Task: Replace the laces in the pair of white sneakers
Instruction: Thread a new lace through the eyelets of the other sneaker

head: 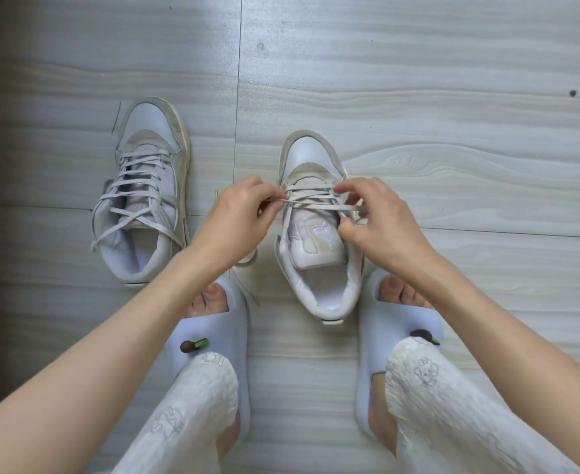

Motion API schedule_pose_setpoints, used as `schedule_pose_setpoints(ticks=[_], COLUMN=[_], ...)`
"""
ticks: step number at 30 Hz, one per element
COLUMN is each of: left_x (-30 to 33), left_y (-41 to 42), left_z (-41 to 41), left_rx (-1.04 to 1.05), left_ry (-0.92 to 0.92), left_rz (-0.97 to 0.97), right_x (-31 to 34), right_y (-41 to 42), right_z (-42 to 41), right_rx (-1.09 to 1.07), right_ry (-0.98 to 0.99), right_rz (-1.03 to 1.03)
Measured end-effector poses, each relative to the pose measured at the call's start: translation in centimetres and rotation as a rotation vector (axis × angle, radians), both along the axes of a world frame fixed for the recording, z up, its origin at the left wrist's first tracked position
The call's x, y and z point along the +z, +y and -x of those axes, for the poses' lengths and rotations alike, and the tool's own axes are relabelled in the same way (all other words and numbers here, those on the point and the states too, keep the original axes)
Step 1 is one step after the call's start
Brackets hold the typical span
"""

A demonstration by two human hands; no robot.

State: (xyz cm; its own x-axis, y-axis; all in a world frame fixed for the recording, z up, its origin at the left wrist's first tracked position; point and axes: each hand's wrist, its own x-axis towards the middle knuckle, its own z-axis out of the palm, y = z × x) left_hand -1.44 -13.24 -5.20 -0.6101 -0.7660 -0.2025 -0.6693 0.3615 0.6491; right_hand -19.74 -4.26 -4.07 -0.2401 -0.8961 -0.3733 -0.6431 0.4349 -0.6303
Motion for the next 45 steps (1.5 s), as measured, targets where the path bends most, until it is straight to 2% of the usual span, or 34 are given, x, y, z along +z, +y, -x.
schedule_pose_setpoints(ticks=[3, 9, 11, 13, 15, 18, 20, 23, 25, 27, 30, 31, 32, 34, 36, 37, 39, 41, 45], left_x=[0.4, 2.7, 2.9, 2.8, 2.6, 2.5, 2.6, 2.5, 2.2, 2.0, 2.1, 2.2, 2.3, 2.5, 2.7, 2.9, 3.3, 3.7, 3.7], left_y=[0.2, 1.5, 1.6, 1.5, 1.4, 1.3, 1.2, 1.2, 1.1, 0.9, 0.3, 0.3, 0.3, 0.5, 0.7, 0.7, 0.8, 1.1, 1.4], left_z=[-1.3, -1.3, -1.3, -1.5, -2.0, -2.6, -2.8, -2.6, -2.6, -2.9, -3.7, -3.7, -3.6, -2.9, -2.0, -1.7, -1.2, -0.9, -0.9], left_rx=[-0.009, -0.108, -0.119, -0.097, -0.069, -0.009, 0.016, 0.003, 0.002, 0.028, 0.089, 0.112, 0.126, 0.108, 0.063, 0.048, 0.027, 0.005, -0.030], left_ry=[-0.052, 0.000, -0.012, -0.031, -0.052, -0.061, -0.058, -0.083, -0.127, -0.157, -0.187, -0.178, -0.162, -0.126, -0.092, -0.080, -0.070, -0.069, -0.072], left_rz=[0.110, 0.275, 0.304, 0.309, 0.310, 0.311, 0.332, 0.399, 0.463, 0.516, 0.532, 0.528, 0.529, 0.547, 0.563, 0.570, 0.583, 0.596, 0.595], right_x=[-0.2, -0.6, -0.4, -0.2, -0.5, -0.5, -0.3, 0.5, 1.2, 1.6, 1.4, 1.1, 0.9, 0.4, 0.0, 0.3, 0.4, 0.3, 0.4], right_y=[-0.2, -2.4, -3.2, -3.8, -4.3, -4.4, -3.9, -4.2, -4.7, -5.0, -4.5, -4.3, -4.1, -3.4, -2.7, -2.6, -2.6, -2.9, -3.4], right_z=[-1.0, -3.1, -3.7, -3.5, -2.1, 0.2, 0.8, 0.3, -0.1, 0.1, 1.0, 1.1, 1.2, 1.2, 0.7, 0.1, -1.0, -2.3, -3.1], right_rx=[0.077, 0.223, 0.131, -0.037, -0.264, -0.734, -0.792, -0.722, -0.771, -0.918, -1.152, -1.152, -1.076, -0.726, -0.330, -0.160, 0.093, 0.224, 0.244], right_ry=[0.165, 0.314, 0.344, 0.306, 0.134, -0.276, -0.306, -0.364, -0.501, -0.674, -0.953, -0.964, -0.879, -0.472, -0.024, 0.114, 0.251, 0.286, 0.291], right_rz=[0.184, 0.338, 0.375, 0.309, 0.167, 0.009, 0.017, 0.114, 0.175, 0.182, 0.093, 0.050, 0.006, -0.015, 0.125, 0.213, 0.343, 0.432, 0.572])
